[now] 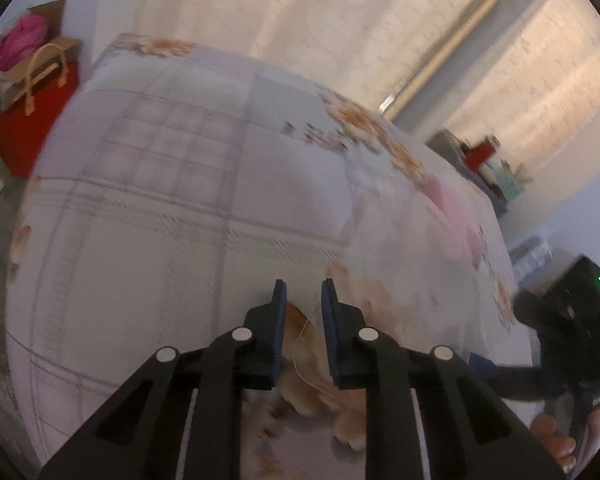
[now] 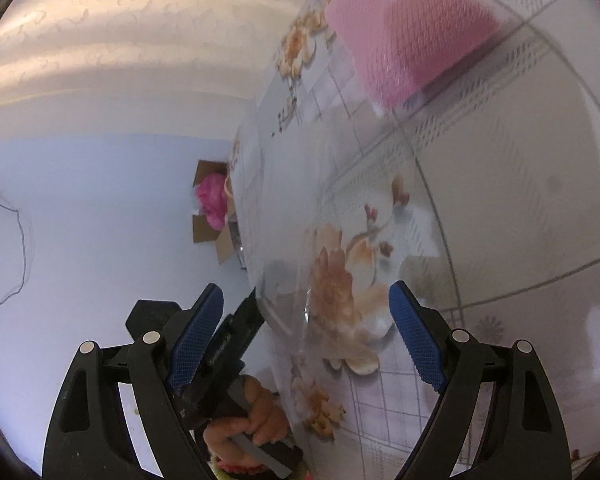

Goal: Collect trash
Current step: 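Turn both tools back toward the table and reach for the clear plastic box, then grasp the clear plastic box edge with the left tool and lift it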

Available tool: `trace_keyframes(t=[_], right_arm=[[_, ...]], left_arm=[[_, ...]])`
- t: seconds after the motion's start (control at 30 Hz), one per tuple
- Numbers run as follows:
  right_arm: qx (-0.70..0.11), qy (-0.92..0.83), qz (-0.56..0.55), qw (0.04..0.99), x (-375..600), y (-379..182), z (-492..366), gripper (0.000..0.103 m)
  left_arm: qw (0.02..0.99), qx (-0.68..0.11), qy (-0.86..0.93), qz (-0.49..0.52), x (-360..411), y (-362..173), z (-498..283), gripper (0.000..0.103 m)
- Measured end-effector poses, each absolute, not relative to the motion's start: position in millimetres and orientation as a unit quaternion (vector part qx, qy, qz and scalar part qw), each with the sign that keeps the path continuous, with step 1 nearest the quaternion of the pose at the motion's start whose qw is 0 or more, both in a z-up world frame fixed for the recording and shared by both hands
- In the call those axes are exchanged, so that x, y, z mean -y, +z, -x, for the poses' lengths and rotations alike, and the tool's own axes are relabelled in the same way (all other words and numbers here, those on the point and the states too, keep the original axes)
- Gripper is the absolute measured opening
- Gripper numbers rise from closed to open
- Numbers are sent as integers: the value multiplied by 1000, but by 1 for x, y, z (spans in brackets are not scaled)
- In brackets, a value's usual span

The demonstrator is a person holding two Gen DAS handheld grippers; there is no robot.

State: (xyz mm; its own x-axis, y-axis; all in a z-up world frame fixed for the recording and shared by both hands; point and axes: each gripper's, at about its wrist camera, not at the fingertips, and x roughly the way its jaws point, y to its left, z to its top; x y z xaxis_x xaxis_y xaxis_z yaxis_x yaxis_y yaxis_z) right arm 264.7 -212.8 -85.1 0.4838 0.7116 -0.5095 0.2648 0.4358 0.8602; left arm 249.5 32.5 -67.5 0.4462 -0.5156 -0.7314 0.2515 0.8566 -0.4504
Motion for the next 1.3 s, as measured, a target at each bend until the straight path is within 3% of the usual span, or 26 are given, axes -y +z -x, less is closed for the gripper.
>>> trace_keyframes(t=[0.07, 0.7, 1.07, 1.17, 1.3], right_arm=[[-484, 162, -501, 699, 211, -85, -260, 82], [-423, 162, -462, 763, 234, -12, -145, 82], [-406, 201, -444, 773, 200, 7, -123, 82], [-422, 217, -446, 759, 186, 3, -126, 82], [-431, 224, -424, 764, 168, 2, -130, 82]], left_arm=[[832, -481, -239, 138, -28, -68, -237, 11], [769, -524, -315, 186, 12, -81, -112, 8], [787, -520, -299, 140, 6, -77, -82, 7], [805, -502, -293, 116, 1, -70, -72, 25], [828, -477, -281, 92, -7, -64, -65, 35]])
